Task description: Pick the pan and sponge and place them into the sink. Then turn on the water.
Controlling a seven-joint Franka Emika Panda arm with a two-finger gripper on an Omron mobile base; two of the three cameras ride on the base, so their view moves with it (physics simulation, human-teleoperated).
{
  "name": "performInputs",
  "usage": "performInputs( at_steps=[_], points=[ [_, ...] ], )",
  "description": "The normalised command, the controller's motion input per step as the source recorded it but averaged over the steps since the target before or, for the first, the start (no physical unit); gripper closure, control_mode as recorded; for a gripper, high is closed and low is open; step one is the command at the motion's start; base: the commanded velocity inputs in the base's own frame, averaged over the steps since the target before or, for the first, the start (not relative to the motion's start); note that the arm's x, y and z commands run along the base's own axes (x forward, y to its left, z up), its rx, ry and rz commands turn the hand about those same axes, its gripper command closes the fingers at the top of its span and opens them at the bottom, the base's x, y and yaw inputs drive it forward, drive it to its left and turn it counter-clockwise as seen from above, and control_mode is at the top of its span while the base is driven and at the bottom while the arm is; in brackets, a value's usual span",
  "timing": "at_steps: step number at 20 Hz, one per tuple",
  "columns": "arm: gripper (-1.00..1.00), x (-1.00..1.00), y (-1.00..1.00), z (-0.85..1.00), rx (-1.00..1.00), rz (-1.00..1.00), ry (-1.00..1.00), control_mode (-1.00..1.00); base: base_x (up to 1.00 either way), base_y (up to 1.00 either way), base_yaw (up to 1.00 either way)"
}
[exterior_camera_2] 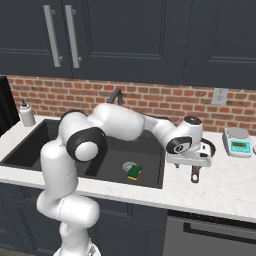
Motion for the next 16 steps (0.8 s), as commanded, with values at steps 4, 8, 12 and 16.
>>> performInputs(
  at_steps=[4, 8, 12, 16],
  points=[
    [-1.00, 0.08, -0.20, -0.08, 0.03, 0.00, 0.00, -1.00, 0.00, 0.00, 0.00],
    [-1.00, 0.13, -0.16, -0.09, 0.02, 0.00, 0.00, -1.00, 0.00, 0.00, 0.00],
    [-1.00, 0.18, -0.05, -0.15, 0.01, 0.00, 0.00, -1.00, 0.00, 0.00, 0.00],
    [-1.00, 0.15, 0.00, -0.19, 0.00, 0.00, 0.00, -1.00, 0.00, 0.00, 0.00]
  ],
)
